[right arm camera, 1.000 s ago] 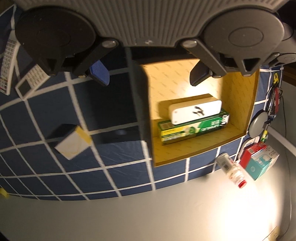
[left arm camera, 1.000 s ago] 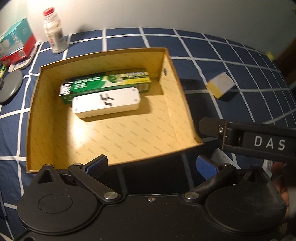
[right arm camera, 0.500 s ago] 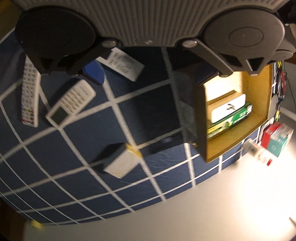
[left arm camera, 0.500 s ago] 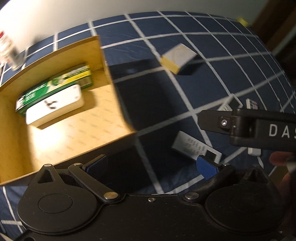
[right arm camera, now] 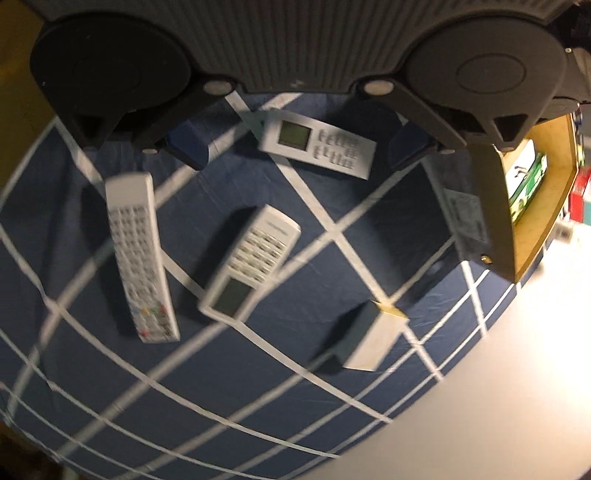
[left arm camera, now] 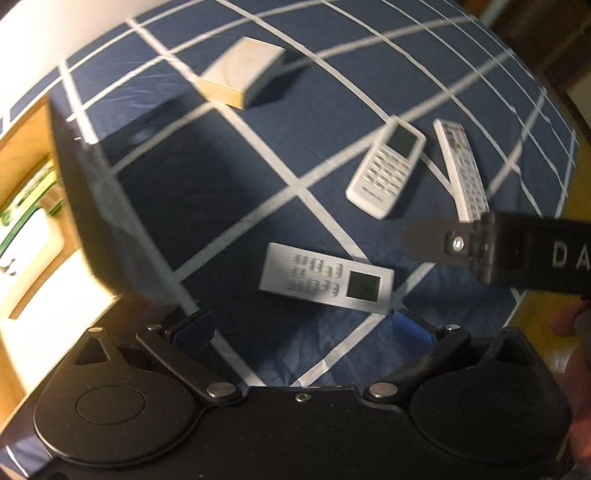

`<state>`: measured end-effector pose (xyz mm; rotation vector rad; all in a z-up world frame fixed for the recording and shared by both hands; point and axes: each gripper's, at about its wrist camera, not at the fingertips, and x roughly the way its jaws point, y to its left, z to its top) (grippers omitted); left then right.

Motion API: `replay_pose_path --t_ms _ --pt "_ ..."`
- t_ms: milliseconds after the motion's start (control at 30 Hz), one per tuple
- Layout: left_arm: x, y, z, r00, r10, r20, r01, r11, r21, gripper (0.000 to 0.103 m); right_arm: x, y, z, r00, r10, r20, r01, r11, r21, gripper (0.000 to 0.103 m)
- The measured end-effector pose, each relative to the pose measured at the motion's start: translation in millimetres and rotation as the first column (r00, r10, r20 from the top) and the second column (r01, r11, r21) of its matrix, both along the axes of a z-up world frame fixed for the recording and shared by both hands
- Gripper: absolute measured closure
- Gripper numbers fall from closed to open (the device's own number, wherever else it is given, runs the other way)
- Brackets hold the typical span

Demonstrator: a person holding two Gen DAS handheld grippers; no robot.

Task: Organize objects
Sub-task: 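Close both grippers on the white remote with the display screen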

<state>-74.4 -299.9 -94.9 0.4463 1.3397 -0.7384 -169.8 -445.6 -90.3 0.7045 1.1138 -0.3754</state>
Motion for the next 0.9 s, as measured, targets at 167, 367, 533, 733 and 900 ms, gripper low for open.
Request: replay_pose_path --t_ms 167,367,533,733,900 --pt "0.9 -11.8 -14.0 0.997 -0.079 -0.025 0.079 0.997 0.004 0.0 -14.0 0.7 -18.2 0.996 -0.086 -0.033 0.087 0.996 0.028 0.0" --pt "6.0 -18.4 -29.9 0.99 -0.134 -0.051 0.135 0.991 0.009 0.001 -18.9 1.4 -34.8 0.986 -0.156 -0.059 0.159 0.986 0.044 0.0" --pt "13.1 -19.8 -40.7 0.985 -0.153 -0.078 0.154 0.988 0.008 0.004 -15.0 5.3 -48.0 0.984 -0.164 -0.074 0.169 0.984 0.061 0.003" --pt "22.7 -20.8 -53.6 0.982 -0.149 -0.118 0.15 0.989 0.0 0.012 -7.7 7.0 -62.1 0.981 -0.174 -0.085 0.181 0.98 0.082 0.006" --pt "28.1 -22.7 -62.6 0.979 -0.15 -0.136 0.151 0.988 0.003 0.015 1.0 6.7 -73.8 0.982 -0.163 -0.098 0.174 0.978 0.117 0.012"
